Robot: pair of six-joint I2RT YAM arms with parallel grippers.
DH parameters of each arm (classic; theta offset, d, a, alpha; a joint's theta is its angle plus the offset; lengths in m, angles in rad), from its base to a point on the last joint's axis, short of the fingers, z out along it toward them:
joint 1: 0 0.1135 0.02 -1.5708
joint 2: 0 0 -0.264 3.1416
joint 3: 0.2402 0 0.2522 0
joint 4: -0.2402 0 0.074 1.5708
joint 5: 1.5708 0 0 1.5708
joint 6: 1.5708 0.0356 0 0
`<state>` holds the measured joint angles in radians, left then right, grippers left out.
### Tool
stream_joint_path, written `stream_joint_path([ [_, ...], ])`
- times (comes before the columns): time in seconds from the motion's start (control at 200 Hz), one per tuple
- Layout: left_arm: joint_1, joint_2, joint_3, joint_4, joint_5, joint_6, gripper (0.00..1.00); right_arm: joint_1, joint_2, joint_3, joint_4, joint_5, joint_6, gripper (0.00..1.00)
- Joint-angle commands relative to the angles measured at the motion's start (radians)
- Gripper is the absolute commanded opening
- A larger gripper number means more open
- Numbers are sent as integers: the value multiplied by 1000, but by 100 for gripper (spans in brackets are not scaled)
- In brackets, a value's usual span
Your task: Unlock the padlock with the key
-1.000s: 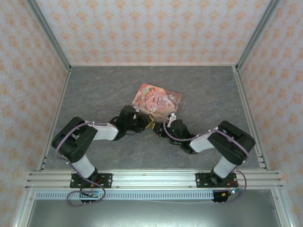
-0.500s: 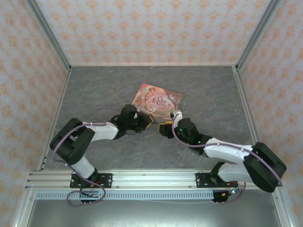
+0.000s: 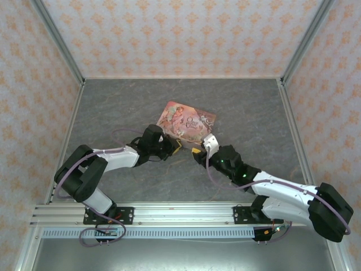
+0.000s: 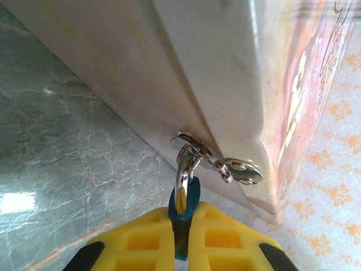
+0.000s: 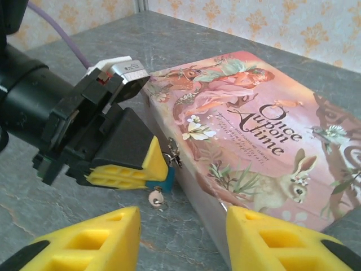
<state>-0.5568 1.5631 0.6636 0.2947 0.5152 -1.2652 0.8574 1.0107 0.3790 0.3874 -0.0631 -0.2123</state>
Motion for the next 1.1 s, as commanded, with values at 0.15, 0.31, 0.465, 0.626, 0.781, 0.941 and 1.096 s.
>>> stream_joint_path([
  [0.15,-12,-46,35,-2,1,-59,0,94,56,14,-32,190,-213,48],
  [0.31,-19,-52,50,-14,13,-70,0,197,157,13,34,337,-275,49],
  [0.465,-21,-59,55,-26,16,-71,0,250,273,32,91,398,-310,49],
  [0.626,-27,-63,55,-31,26,-71,0,282,388,65,159,459,-364,49],
  [0.781,-28,-74,52,-44,25,-68,0,283,444,83,207,470,-378,48],
  [0.941,-28,-75,57,-47,34,-66,0,281,483,87,246,470,-372,48],
  [1.096,-31,-75,60,-51,37,-64,0,278,525,76,345,482,-368,48],
])
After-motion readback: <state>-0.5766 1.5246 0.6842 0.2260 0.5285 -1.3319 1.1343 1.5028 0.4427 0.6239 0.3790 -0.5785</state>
